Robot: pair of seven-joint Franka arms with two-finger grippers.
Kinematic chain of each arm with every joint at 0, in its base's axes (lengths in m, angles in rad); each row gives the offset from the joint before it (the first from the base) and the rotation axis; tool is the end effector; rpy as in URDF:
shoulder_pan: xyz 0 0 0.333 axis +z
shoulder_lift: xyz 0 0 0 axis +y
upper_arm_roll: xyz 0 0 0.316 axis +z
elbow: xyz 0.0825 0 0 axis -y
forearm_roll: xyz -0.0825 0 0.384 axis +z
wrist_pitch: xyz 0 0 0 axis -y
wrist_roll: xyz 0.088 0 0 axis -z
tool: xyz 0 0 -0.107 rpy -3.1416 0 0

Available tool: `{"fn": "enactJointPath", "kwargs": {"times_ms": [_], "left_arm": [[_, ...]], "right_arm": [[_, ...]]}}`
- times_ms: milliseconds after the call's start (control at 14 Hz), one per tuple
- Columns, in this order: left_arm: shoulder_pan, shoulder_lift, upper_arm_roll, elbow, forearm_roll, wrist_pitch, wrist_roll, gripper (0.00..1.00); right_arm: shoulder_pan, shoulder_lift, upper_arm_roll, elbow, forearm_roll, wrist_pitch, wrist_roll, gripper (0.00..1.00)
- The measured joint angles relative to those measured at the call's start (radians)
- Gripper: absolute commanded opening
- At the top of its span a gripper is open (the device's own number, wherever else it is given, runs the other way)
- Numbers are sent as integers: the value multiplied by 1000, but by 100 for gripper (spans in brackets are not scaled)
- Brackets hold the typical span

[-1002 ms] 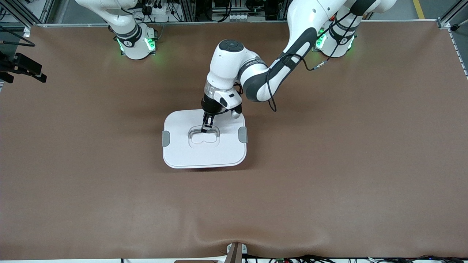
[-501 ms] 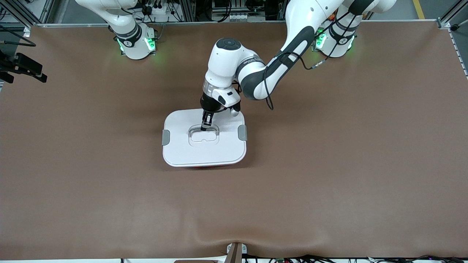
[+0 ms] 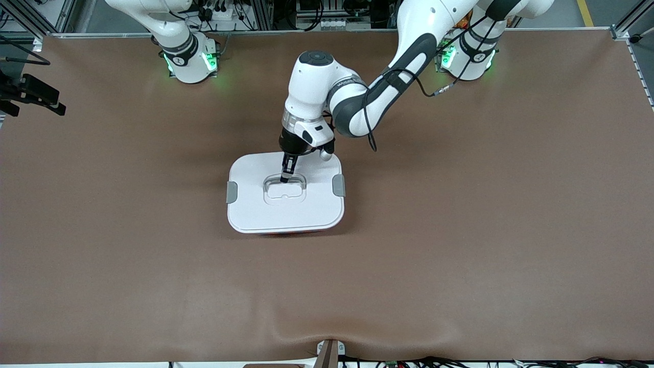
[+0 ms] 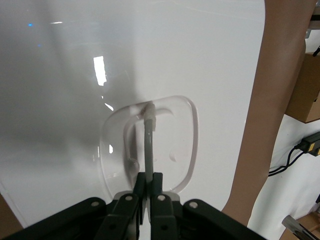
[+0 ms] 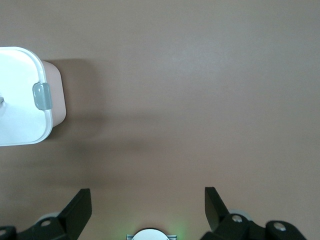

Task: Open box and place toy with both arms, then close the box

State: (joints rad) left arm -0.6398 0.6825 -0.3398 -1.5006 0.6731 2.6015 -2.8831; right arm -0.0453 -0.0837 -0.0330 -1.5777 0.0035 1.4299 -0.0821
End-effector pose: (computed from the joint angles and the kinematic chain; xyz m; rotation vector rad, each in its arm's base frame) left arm 0.4492 -0.5967 0.3315 1.8849 1.8012 0.1316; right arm 0.5117 -0.0406 0.6541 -3.1287 -0.0069 0.0993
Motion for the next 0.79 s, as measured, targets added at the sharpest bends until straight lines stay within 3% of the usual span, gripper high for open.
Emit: {"fn": "enactJointPath", "kwargs": {"times_ms": [787], "left_arm": [[4,-7,4,4,1,-13,-3,100]], "right_arm": [[0,0,-3,0,0,0,0,100]]}}
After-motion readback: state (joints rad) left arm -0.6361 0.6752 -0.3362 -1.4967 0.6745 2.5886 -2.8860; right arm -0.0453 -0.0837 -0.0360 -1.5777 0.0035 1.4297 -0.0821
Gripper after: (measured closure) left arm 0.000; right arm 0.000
